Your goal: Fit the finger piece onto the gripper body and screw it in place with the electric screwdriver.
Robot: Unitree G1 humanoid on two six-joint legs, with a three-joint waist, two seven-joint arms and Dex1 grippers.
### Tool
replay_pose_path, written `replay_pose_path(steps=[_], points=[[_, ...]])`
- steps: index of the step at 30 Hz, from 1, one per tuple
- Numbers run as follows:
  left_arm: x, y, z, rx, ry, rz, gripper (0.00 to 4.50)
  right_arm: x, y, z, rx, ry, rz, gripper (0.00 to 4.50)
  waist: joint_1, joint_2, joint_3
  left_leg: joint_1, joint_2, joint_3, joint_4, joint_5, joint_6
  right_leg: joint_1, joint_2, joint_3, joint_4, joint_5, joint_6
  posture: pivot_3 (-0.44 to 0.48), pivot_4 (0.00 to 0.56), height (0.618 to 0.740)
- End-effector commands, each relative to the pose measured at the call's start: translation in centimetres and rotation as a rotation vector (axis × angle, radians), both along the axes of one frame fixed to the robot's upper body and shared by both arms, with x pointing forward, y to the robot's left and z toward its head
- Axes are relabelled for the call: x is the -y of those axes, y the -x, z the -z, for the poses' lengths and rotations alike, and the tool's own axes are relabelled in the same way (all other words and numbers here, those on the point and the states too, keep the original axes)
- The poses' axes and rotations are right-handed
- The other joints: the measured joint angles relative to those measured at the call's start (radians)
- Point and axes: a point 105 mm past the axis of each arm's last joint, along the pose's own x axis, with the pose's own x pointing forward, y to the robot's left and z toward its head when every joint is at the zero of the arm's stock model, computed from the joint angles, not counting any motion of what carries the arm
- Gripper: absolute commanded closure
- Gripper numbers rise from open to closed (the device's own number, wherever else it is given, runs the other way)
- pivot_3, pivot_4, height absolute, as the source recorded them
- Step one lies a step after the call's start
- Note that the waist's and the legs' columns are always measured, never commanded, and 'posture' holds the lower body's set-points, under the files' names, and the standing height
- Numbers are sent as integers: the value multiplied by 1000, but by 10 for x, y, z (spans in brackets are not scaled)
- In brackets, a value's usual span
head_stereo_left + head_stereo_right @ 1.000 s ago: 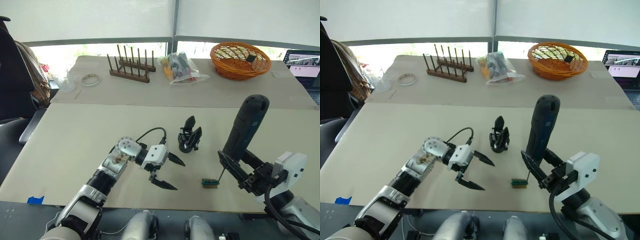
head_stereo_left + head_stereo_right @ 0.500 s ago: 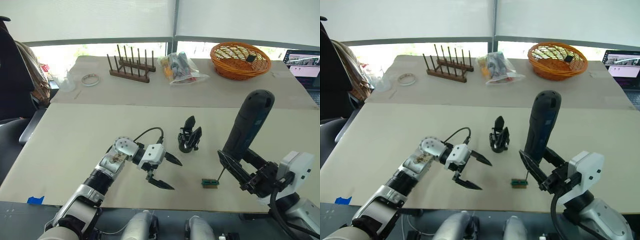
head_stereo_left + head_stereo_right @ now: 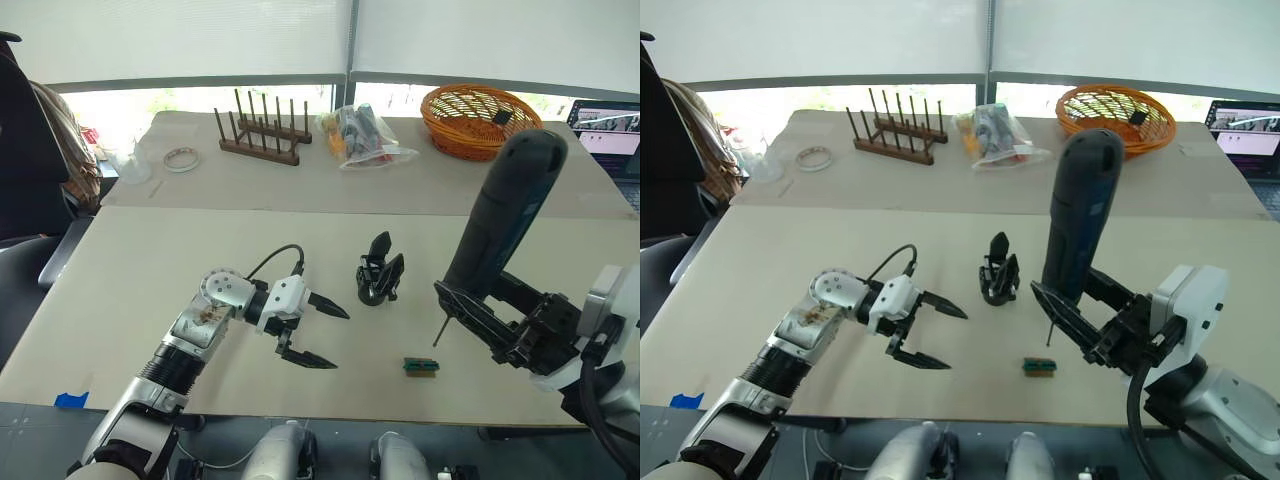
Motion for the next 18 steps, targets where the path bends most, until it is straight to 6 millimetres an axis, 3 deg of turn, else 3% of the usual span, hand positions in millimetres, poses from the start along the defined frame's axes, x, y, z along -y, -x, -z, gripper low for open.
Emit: replay_pose_path(steps=[1,6,18], points=[[-2,4,-9,15,23,1,0,-5,3,-20,53,-8,-89,2526,-1,0,0,0,0,0,0,0,0,0,0,0,0,0,0,0,150,740],[-7,7,-10,-13,24,-21,0,-13,2,-24,30,-16,-164,2526,1,0,0,-2,1,0,0,0,0,0,0,0,0,0,0,0,150,740],[-10,-5,-33,19,59,-96,0,-32,-3,-45,61,-23,-314,2526,1,-1,1,-7,1,-1,3,0,0,0,0,-1,0,0,0,0,150,740]])
